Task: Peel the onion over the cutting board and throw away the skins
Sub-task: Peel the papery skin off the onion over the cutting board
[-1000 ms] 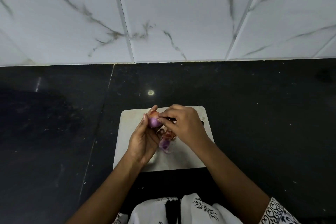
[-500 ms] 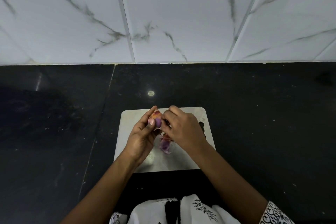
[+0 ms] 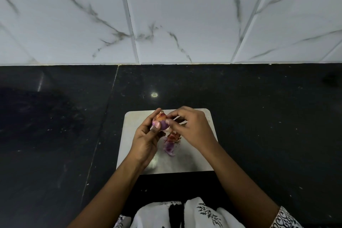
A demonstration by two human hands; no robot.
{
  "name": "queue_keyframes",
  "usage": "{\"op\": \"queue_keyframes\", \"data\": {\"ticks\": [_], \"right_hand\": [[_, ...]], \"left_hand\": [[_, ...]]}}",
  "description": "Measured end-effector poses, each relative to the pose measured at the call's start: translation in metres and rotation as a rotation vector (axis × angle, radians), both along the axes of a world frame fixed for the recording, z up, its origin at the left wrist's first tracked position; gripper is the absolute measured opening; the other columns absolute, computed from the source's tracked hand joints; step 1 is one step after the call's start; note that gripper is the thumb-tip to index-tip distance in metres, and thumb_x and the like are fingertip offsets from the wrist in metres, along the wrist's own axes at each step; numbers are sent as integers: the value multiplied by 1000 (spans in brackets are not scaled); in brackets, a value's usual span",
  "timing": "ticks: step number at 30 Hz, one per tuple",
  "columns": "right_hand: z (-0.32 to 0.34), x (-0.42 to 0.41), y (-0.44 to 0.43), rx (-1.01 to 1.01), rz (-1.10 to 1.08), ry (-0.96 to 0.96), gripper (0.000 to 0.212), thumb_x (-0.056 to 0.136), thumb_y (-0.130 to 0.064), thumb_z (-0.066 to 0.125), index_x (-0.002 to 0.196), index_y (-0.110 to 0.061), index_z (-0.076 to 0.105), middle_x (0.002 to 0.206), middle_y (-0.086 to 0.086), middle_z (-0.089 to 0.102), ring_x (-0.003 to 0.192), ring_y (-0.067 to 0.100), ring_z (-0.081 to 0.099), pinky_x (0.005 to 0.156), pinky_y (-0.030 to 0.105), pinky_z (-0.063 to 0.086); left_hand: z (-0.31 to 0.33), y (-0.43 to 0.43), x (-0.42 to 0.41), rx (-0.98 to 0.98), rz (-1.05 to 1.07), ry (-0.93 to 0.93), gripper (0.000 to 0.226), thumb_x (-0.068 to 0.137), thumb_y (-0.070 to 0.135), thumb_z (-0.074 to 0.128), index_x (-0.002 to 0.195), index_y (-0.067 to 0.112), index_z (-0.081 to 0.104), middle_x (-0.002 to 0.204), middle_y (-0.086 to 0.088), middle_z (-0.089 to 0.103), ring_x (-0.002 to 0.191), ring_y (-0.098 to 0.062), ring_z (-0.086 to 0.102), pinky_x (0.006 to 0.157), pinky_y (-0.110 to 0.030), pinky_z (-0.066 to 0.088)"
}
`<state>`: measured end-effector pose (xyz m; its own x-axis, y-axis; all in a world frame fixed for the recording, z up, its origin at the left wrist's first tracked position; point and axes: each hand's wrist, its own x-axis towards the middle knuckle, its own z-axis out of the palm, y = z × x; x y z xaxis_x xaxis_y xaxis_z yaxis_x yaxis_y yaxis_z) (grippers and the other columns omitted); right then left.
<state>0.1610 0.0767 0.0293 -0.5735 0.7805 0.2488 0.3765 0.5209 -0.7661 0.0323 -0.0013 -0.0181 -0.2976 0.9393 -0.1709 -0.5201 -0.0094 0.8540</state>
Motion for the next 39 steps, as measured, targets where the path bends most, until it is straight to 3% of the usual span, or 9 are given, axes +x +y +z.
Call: {"op": "queue_keyframes", "data": {"ticks": [9, 16, 19, 21, 24, 29, 32, 37, 39], "right_hand": [[7, -4, 1, 231, 77, -160, 19, 82, -16, 69, 98, -6, 72, 87, 9, 69, 77, 20, 63, 70, 31, 53], [-7, -8, -3, 313, 86, -249, 15, 81, -17, 68, 89, -4, 71, 83, 11, 67, 69, 24, 63, 64, 40, 56], [-14, -9, -4, 330, 108, -264, 11, 75, -13, 71, 78, -4, 66, 73, 11, 63, 58, 24, 58, 53, 35, 53], [-20, -11, -6, 340, 118, -281, 12, 74, -12, 72, 77, -5, 62, 72, 10, 60, 55, 23, 56, 51, 33, 51], [-28, -13, -8, 349, 140, -316, 15, 74, -13, 71, 80, -5, 61, 74, 11, 60, 55, 22, 55, 51, 31, 49], [-35, -14, -3, 329, 143, -307, 18, 72, -16, 72, 81, -6, 60, 78, 10, 60, 59, 19, 53, 55, 27, 45], [-38, -14, -2, 219, 111, -266, 16, 75, -18, 69, 82, -8, 59, 82, 7, 61, 68, 19, 57, 63, 32, 52], [-38, -14, -6, -224, -44, -56, 5, 79, -13, 68, 78, -14, 63, 74, -2, 63, 69, 11, 59, 64, 21, 51], [-41, -15, -8, -456, -99, 34, 7, 83, -14, 66, 77, -15, 63, 72, -2, 63, 68, 11, 62, 66, 24, 55]], "left_hand": [[-3, -1, -5, 22, 26, 73, 79, 51, 45, 87, 119, 16, 60, 102, -2, 72, 93, -15, 67, 75, -23, 53], [-14, -4, -9, -39, 26, 128, 74, 48, 48, 88, 113, 21, 66, 122, -13, 63, 108, -25, 63, 80, -26, 53], [-21, -6, -13, -54, -1, 167, 66, 57, 44, 85, 116, 23, 65, 127, -12, 61, 114, -26, 60, 95, -33, 51], [-26, -8, -16, -56, -24, 209, 53, 70, 29, 76, 120, 20, 62, 127, -10, 61, 117, -25, 58, 101, -35, 47], [-32, -11, -19, -63, -47, 272, 48, 75, 16, 65, 122, 20, 59, 125, -8, 62, 117, -23, 58, 100, -32, 47], [-38, -13, -21, -49, -46, 297, 50, 73, 25, 72, 122, 21, 60, 122, -4, 66, 115, -23, 60, 95, -32, 50], [-38, -12, -21, -57, -37, 276, 71, 58, 48, 83, 120, 20, 61, 118, -2, 68, 110, -21, 64, 88, -27, 52], [-42, -11, -25, -49, -42, 219, 74, 54, 49, 85, 118, 20, 63, 118, -9, 68, 110, -27, 63, 91, -32, 52], [-43, -10, -26, -53, -46, 215, 75, 54, 49, 85, 119, 19, 62, 120, -10, 66, 111, -29, 62, 94, -36, 51]]}}
